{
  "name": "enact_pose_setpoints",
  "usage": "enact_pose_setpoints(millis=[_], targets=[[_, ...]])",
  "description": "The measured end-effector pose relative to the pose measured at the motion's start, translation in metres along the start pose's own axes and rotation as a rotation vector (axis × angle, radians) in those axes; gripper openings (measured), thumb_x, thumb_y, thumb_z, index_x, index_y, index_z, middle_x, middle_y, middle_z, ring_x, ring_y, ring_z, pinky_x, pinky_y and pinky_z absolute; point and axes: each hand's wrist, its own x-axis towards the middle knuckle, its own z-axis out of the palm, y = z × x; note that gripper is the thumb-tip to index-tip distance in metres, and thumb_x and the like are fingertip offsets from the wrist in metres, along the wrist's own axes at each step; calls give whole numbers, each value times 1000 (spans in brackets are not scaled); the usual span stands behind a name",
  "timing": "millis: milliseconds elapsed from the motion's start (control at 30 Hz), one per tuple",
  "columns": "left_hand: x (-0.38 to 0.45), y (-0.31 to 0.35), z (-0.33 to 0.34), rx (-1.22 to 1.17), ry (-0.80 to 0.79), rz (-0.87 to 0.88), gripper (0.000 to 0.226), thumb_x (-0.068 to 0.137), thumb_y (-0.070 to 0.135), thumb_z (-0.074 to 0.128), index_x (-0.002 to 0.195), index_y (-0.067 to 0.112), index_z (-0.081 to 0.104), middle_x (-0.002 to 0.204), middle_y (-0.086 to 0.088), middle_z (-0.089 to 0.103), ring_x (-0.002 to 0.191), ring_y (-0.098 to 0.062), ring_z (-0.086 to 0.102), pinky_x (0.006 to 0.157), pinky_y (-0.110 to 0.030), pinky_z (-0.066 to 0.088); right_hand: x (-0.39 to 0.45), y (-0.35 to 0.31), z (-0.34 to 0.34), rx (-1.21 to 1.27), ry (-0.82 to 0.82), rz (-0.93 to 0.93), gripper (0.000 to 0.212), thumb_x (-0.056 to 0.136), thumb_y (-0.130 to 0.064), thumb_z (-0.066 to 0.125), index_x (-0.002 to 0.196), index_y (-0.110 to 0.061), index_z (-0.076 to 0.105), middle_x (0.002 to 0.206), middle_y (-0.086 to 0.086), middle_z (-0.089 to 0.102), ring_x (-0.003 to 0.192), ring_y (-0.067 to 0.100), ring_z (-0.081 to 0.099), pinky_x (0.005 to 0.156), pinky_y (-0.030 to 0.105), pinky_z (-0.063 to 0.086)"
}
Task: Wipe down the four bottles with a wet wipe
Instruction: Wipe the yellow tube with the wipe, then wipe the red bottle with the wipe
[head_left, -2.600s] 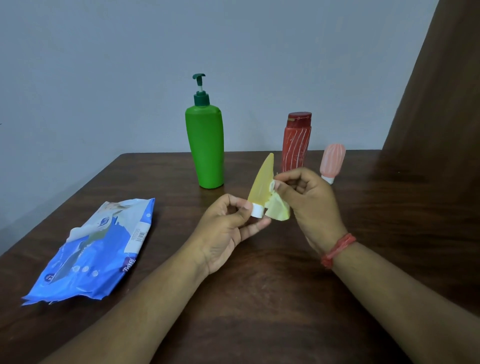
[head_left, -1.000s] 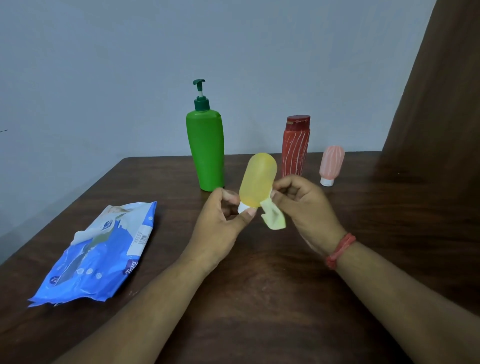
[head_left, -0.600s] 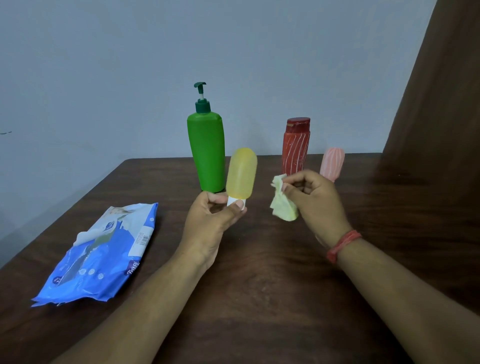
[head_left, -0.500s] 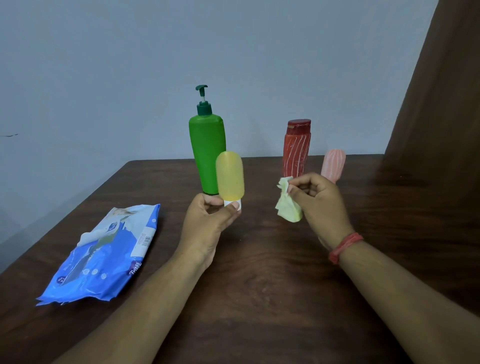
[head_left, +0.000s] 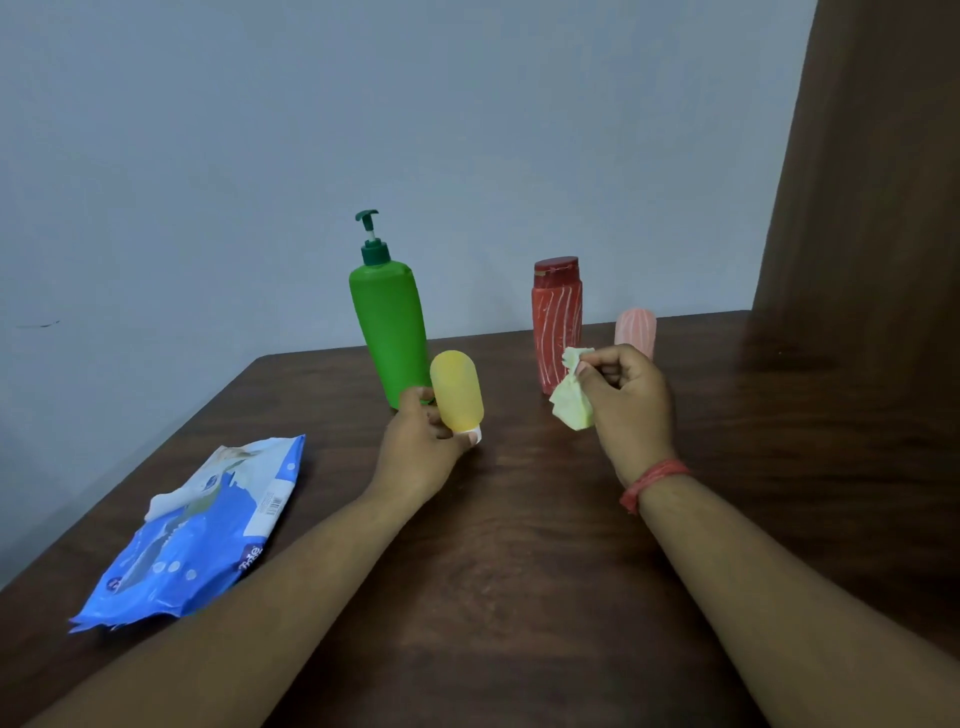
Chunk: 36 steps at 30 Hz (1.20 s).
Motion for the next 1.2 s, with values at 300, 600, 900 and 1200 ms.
enact_pose_setpoints(millis=[300, 600, 900, 1200], targets=[[49, 9, 46, 212, 63, 17, 59, 83, 18, 79, 126, 9, 40, 102, -4, 69, 95, -26, 66, 82, -44, 56, 9, -1, -9, 82, 127, 7, 22, 94, -13, 67, 83, -31, 65, 93, -12, 70, 89, 5, 68, 71, 22, 56], [72, 3, 56, 293, 121, -10, 47, 88, 22, 74, 121, 7, 45, 107, -14, 69, 98, -34, 66, 77, -40, 53, 12, 0, -7, 117, 122, 5, 23, 95, -14, 66, 84, -34, 64, 92, -19, 67, 87, -2, 66, 69, 16, 54], [74, -1, 57, 280, 103, -53, 48, 87, 23, 76, 118, 5, 44, 105, -14, 67, 97, -32, 66, 72, -36, 50, 14, 4, -8, 111, 117, 9, 18, 96, -15, 66, 88, -31, 65, 102, -11, 69, 95, 5, 67, 72, 21, 55], [16, 23, 78, 383, -37, 146, 70, 92, 30, 71, 146, 3, 37, 138, -9, 42, 128, -22, 45, 105, -29, 38, 19, 8, -8, 84, 208, 37, 16, 94, -14, 67, 89, -30, 65, 102, -8, 70, 96, 7, 67, 77, 25, 58]])
